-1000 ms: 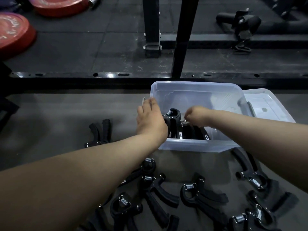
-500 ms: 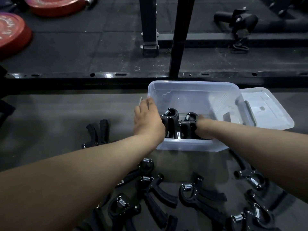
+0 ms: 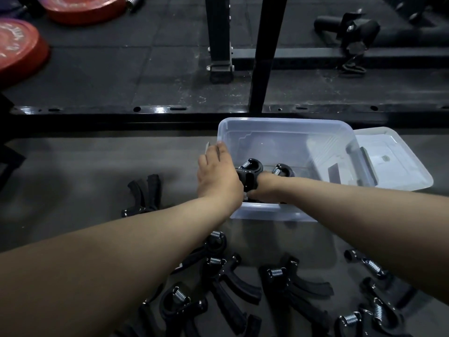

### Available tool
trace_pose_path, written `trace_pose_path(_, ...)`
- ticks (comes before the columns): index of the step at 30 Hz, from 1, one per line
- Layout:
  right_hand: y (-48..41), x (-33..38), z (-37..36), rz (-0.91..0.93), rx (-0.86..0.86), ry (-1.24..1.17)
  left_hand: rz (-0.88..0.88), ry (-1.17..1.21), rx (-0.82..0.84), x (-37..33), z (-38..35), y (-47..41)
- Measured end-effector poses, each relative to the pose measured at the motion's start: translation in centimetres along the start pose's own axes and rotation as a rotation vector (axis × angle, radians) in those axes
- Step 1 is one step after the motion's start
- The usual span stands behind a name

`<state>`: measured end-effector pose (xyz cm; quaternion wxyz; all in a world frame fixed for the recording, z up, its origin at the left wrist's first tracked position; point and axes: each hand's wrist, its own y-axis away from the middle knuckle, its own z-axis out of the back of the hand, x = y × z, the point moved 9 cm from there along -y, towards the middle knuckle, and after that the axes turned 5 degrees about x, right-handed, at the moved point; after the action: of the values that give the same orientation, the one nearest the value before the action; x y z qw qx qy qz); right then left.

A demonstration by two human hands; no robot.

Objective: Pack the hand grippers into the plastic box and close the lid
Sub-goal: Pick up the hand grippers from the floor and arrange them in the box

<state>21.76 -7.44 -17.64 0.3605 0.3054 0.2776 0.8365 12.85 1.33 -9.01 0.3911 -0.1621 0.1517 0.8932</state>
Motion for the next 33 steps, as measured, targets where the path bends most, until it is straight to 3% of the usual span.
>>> trace_pose_path(8, 0.1, -2.5, 1.9, -0.136, -0.08, -0.229, -0.007, 0.005, 0.002, -0.1, 0.0, 0.1)
trace_pose_path(11, 1.1, -5.2, 4.5, -0.271, -0.189, 0.022, -0.015, 0.012, 0.004, -0.1, 0.0, 0.1)
trace_pose_path(13, 2.2, -6.8, 4.4, -0.342, -0.101, 0.179, -0.017, 0.012, 0.006, -0.1, 0.0, 0.1)
trace_pose_path(15, 2.8, -7.3, 2.6, -0.336, 0.069, 0.202, -0.017, 0.012, 0.01, -0.2, -0.1, 0.1)
trace_pose_path(17, 2.9, -7.2, 1.3, -0.306, 0.134, 0.251, -0.012, 0.007, 0.013, -0.1, -0.1, 0.1)
trace_pose_path(21, 2.3, -7.2, 1.9, -0.272, 0.05, 0.254, -0.01, 0.003, 0.008, -0.1, 0.0, 0.1)
trace_pose_path(25, 1.8, -8.1, 2.0, -0.402, 0.074, 0.263, -0.01, 0.009, 0.006, 0.0, -0.1, 0.1)
trace_pose_path(31, 1.1, -8.5, 1.1, -0.348, 0.075, 0.211, -0.015, -0.002, 0.013, -0.2, -0.1, 0.2)
trace_pose_path(33, 0.0, -8.6, 1.4, -0.36, 0.005, 0.124, -0.014, -0.005, 0.012, -0.2, -0.1, 0.2)
